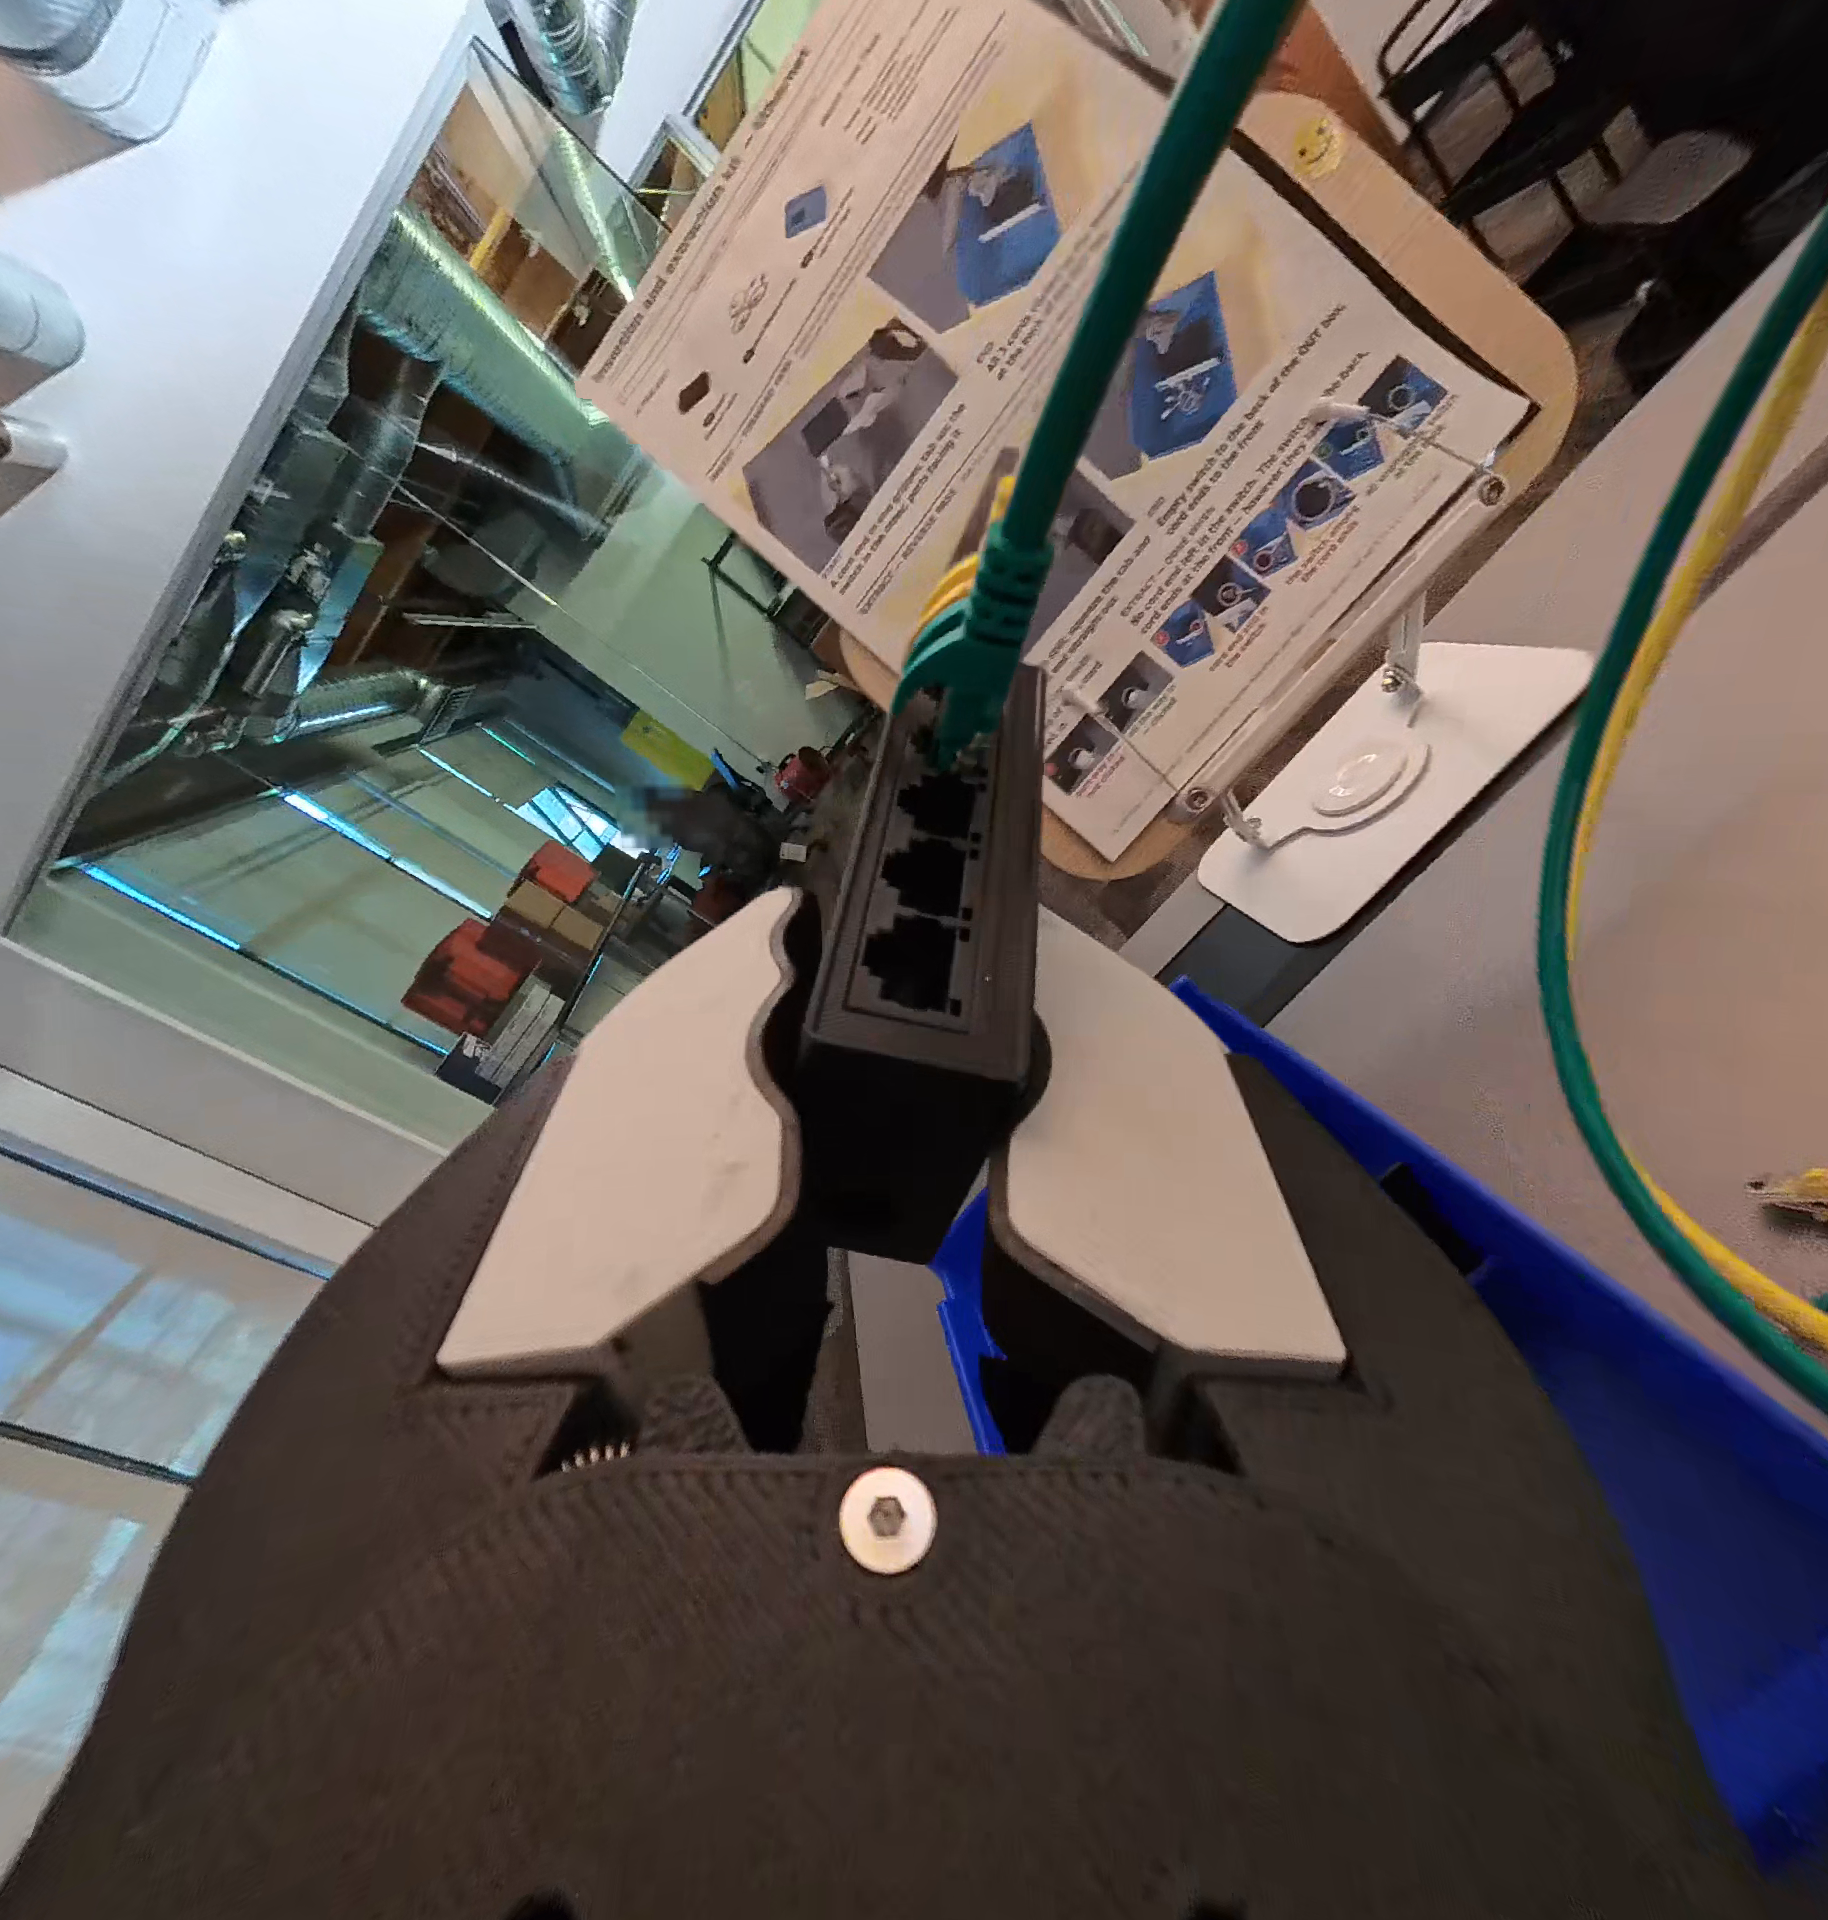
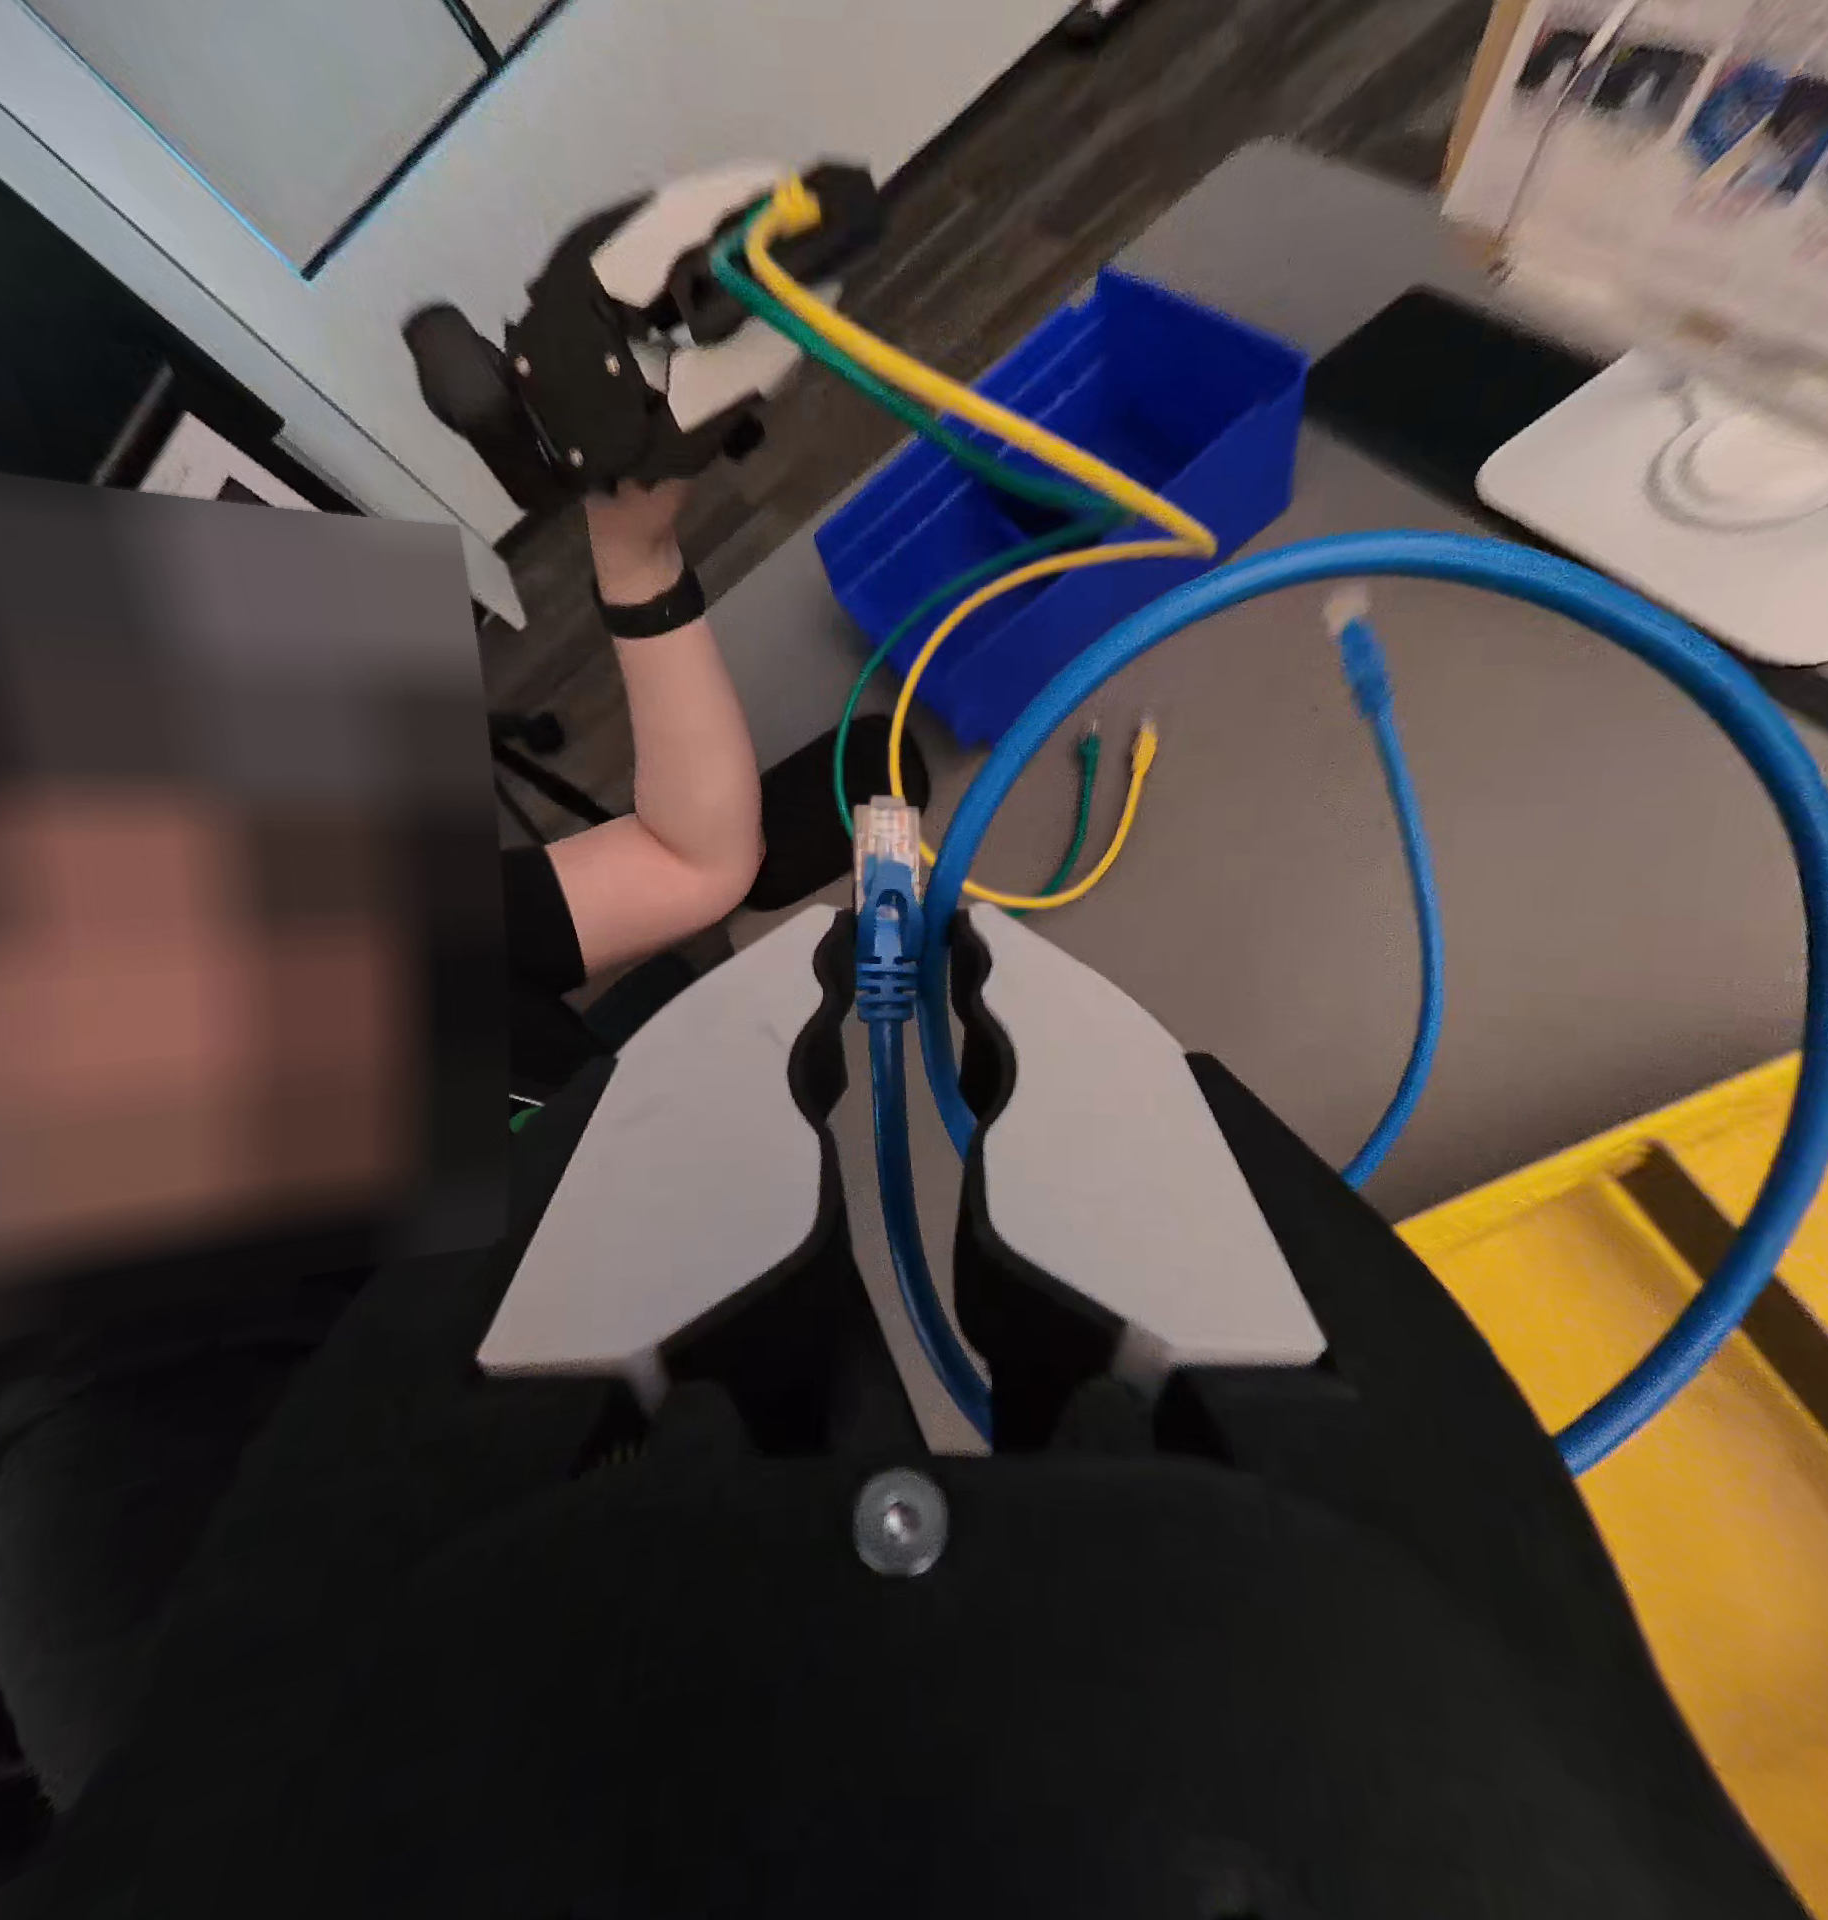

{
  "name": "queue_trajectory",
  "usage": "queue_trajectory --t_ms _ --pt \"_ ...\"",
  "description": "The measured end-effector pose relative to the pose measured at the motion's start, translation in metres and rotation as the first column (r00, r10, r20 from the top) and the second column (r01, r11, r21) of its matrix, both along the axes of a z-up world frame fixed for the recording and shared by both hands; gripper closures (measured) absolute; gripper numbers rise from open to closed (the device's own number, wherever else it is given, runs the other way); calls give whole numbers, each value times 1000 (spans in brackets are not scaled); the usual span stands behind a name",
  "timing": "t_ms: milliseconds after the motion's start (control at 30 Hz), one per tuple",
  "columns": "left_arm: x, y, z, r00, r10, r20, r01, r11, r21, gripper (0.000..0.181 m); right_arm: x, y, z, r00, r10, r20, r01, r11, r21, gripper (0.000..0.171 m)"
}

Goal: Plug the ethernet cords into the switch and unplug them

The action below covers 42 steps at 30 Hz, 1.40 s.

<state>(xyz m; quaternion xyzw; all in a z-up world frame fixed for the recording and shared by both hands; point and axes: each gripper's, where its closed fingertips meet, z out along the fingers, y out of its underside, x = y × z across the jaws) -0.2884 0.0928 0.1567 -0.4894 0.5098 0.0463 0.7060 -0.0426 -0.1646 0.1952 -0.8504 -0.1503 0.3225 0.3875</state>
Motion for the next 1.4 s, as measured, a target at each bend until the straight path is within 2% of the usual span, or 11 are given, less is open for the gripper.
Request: queue_trajectory --t_ms 67,167,300,533,633,700,800,967,1100,1267,1400 --pt "9 -3 -4 999 -18 -26 18 1000 3 149 19 -7 12 1000 -25 12 24 999 31 153" --pt "17 -4 -8 998 -12 -58 12 1000 3 149 38 -23 5 1000 -24 16 24 1000 16 153" --pt "21 -3 -13 997 -12 -78 12 1000 -7 149 53 -43 -26 1000 -6 -2 5 999 -47 153" --pt "23 0 -17 995 0 -95 -2 1000 -19 149 104 -38 -105 986 -168 -7 161 955 -249 153" --pt "23 1 -19 995 6 -103 -8 1000 -22 149 127 -35 -125 971 -232 58 239 923 -302 153" --pt "22 2 -19 994 9 -106 -12 1000 -24 149 131 -39 -128 972 -227 59 234 915 -328 153" --pt "23 3 -21 993 11 -114 -14 1000 -28 149 136 -55 -131 978 -170 119 203 907 -369 153" --pt "28 3 -24 991 13 -134 -17 999 -27 149 132 -75 -159 973 24 229 98 855 -509 153" --pt "33 -1 -27 988 9 -155 -12 1000 -19 149 103 -65 -183 968 201 153 -69 793 -606 153" --pt "40 -6 -30 984 -5 -179 3 1000 -13 148 92 -51 -224 932 349 102 -169 665 -727 153" --pt "42 -7 -31 982 -9 -190 7 1000 -11 148 101 -39 -252 846 487 214 -169 627 -761 152"
